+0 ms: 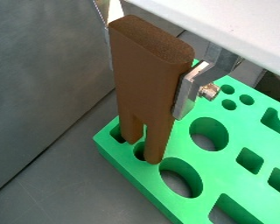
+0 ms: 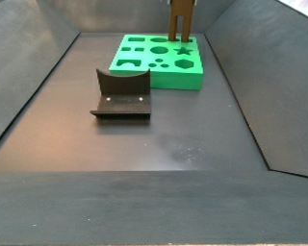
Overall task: Pick up the square-circle object. Move up. Rotate the square-circle object. Move to above the board. Insert the square-circle object.
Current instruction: Insert the square-circle object.
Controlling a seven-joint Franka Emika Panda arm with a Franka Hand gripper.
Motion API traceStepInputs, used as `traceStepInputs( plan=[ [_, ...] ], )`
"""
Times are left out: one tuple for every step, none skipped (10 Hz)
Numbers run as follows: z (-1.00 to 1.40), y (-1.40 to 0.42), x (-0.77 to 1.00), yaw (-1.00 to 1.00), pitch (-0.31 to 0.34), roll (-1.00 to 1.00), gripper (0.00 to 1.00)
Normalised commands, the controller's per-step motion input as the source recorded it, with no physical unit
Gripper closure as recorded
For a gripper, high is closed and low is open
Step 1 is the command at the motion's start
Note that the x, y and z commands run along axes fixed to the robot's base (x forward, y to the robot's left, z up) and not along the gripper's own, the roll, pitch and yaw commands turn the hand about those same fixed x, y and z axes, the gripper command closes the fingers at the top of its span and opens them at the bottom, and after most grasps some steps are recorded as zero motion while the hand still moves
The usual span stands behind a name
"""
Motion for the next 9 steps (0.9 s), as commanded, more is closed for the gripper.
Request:
traceStepInputs(
  plan=[
    [0.00, 0.01, -0.02, 0.00, 0.000, 0.00, 1.00],
    [-0.05, 0.00, -0.28, 0.01, 0.010, 0.05, 1.00],
    [-0.21, -0.11, -0.50, 0.17, 0.000, 0.26, 1.00],
    [-0.29, -0.19, -0.49, 0.24, -0.033, 0.35, 1.00],
    [-0.31, -0.23, -0.35, 0.27, -0.080, 0.33, 1.00],
    [-0.35, -0.17, -0.07, 0.23, -0.120, 0.26, 1.00],
    [-0.42, -0.02, 0.09, 0.16, -0.081, 0.29, 1.00],
    [-0.36, 0.00, 0.27, 0.08, -0.021, 0.28, 1.00],
    [-0.25, 0.24, 0.35, 0.00, 0.043, 0.13, 1.00]
  ],
)
